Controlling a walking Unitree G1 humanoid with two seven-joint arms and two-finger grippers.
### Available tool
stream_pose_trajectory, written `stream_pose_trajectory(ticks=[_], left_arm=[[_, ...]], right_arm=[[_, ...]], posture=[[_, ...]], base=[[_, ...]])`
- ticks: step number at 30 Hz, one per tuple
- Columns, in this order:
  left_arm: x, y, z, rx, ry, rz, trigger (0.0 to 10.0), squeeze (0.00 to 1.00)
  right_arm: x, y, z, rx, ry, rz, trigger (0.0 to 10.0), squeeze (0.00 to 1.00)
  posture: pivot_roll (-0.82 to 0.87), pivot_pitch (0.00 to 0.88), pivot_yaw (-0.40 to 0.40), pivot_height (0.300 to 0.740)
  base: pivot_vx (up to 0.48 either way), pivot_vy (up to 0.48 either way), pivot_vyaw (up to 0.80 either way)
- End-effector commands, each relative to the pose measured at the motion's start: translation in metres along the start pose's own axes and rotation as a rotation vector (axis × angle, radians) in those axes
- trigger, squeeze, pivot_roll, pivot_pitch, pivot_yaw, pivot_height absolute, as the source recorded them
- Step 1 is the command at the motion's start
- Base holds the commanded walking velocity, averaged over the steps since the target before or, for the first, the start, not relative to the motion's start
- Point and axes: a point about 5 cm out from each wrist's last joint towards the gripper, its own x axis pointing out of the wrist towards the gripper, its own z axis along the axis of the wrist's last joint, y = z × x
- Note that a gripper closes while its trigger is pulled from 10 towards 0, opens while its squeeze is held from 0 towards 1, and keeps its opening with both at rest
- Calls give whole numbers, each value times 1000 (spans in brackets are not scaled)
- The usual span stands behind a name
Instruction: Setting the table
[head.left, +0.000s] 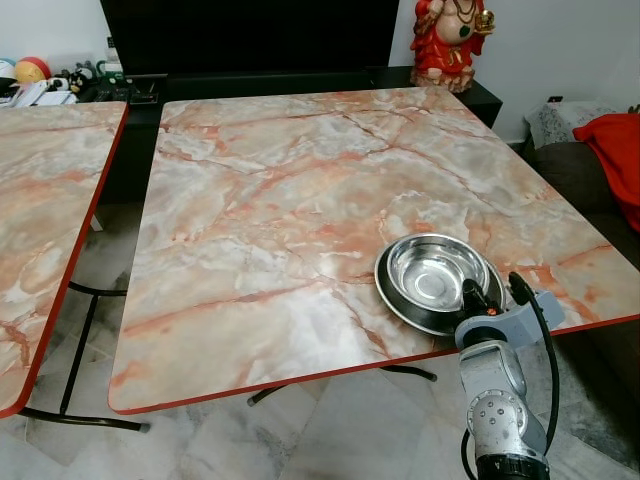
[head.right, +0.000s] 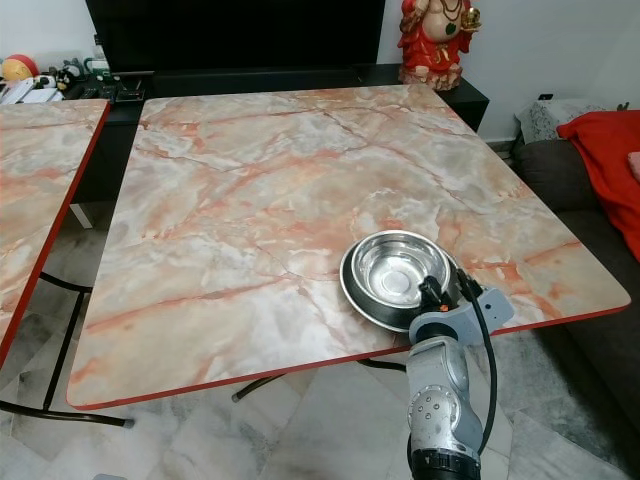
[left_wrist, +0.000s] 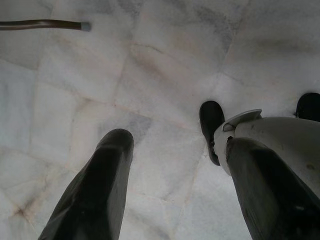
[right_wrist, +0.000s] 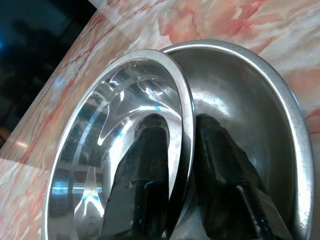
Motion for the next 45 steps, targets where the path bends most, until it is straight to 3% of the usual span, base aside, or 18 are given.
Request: stream_pose_trajectory(ticks=[1, 10, 11, 12, 13, 14, 15, 16, 17, 18, 41, 44, 45], left_arm=[[-2, -3, -11, 18, 39, -17, 10000, 0], [-2, -4, -10, 21, 37, -16, 10000, 0], [-2, -4, -10, 21, 37, -16, 10000, 0], [-2, -4, -10, 20, 37, -16, 10000, 0], [-2, -4, -10, 20, 37, -16, 10000, 0], [-2, -4, -10, 21, 37, -16, 10000, 0], [-2, -4, -10, 21, 37, -16, 10000, 0], [-2, -4, -10, 21, 37, -16, 10000, 0], [-2, -4, -10, 22, 37, -16, 10000, 0], [-2, -4, -10, 22, 37, -15, 10000, 0], [-1, -4, -8, 19, 31, -12, 10000, 0], [-1, -4, -8, 18, 31, -11, 10000, 0], [-1, -4, -8, 17, 31, -10, 10000, 0]], right_arm=[[1, 1, -3, -3, 17, 1, 10000, 0], [0, -1, -3, -6, 10, -15, 10000, 0], [0, -1, -3, -5, 10, -15, 10000, 125], [0, -1, -3, -5, 11, -13, 10000, 651], [0, -1, -3, -5, 10, -13, 10000, 1000], [0, -1, -3, -5, 8, -12, 10000, 1000], [0, -1, -2, -7, 5, -15, 10000, 937], [0, -1, -1, -7, 0, -21, 10000, 604], [0, -2, -1, -5, -4, -25, 10000, 408], [0, -2, 0, -6, -9, -29, 10000, 0], [-8, -2, 23, -24, -146, -81, 10000, 0], [-11, 2, 29, -90, -191, -64, 10000, 0], [-14, 5, 32, -161, -220, -44, 10000, 0]], posture=[[-10, 143, -27, 740], [-10, 144, -27, 740], [-10, 144, -27, 740], [-10, 144, -27, 740], [-9, 144, -27, 740], [-9, 144, -27, 740], [-10, 145, -27, 740], [-11, 145, -27, 740], [-11, 145, -27, 740], [-10, 145, -27, 740], [-17, 142, -31, 740], [-16, 143, -32, 740], [-19, 141, -32, 740]], base=[[0, 0, 0], [0, 0, 0], [0, 0, 0], [0, 0, 0], [0, 0, 0], [0, 0, 0], [0, 0, 0], [0, 0, 0], [0, 0, 0], [0, 0, 0], [0, 0, 0], [0, 0, 0], [0, 0, 0]])
